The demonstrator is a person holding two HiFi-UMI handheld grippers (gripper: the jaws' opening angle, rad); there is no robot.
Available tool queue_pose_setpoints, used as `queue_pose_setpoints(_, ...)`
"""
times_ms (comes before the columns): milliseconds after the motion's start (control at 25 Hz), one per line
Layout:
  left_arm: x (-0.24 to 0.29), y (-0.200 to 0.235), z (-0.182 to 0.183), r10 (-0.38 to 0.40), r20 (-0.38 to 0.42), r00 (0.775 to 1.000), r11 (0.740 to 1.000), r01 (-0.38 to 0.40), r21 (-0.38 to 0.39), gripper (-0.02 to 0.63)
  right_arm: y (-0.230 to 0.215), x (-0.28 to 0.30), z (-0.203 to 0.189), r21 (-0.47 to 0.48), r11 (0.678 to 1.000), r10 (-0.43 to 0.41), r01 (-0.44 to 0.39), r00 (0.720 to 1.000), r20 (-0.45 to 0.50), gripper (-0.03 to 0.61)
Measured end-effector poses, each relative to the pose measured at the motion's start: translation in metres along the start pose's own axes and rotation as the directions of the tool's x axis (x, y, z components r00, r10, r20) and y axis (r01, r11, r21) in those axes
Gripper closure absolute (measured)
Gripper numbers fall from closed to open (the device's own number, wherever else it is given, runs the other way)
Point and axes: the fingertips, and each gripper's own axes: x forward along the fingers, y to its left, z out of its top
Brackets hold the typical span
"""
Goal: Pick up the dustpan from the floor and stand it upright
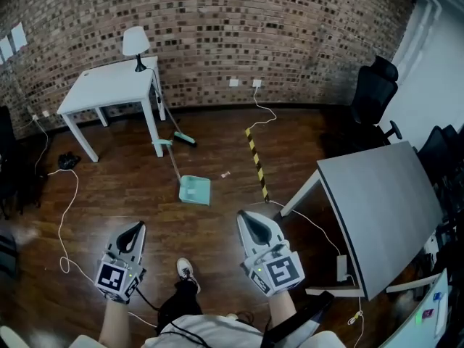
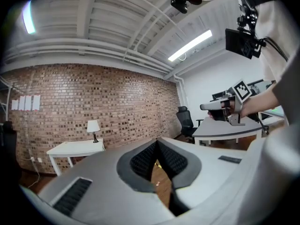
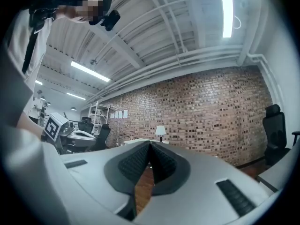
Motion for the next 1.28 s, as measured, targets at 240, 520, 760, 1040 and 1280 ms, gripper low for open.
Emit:
queue_pose_setpoints(240, -0.074, -0.105, 0.017, 0.050, -0.006, 0.999, 0.999, -0.050, -0.019, 0.621, 0.012, -0.129, 0.011, 0.033, 0.999, 0.033, -0.032, 0.999, -0.006, 0.598)
queue_pose_setpoints(520, -0.135, -0.138, 0.033, 0.087, -0.014, 0.996, 0.996, -0.088, -0.012, 0.621, 0.038, -0.189, 0.035, 0.028, 0.999, 0.043, -0.044, 0.999, 0.030, 0.598)
queue_pose_setpoints(760, -0.150, -0.147, 0.045, 0.072, 0.003, 0.997, 0.997, -0.072, -0.006, 0.621, 0.055, -0.211, 0.040, 0.075, 0.996, 0.044, -0.045, 0.999, 0.019, 0.598)
queue_pose_setpoints(1040, -0.167, -0.139, 0.049, 0.052, 0.038, 0.998, 0.999, -0.051, -0.008, 0.621, 0.085, -0.205, 0.049, 0.018, 1.000, 0.025, -0.026, 0.999, 0.033, 0.598)
queue_pose_setpoints(1280, -0.169, -0.148, 0.048, 0.025, 0.051, 0.998, 0.999, -0.024, -0.026, 0.621, 0.094, -0.208, 0.053, 0.001, 0.999, 0.032, -0.033, 0.999, 0.025, 0.600)
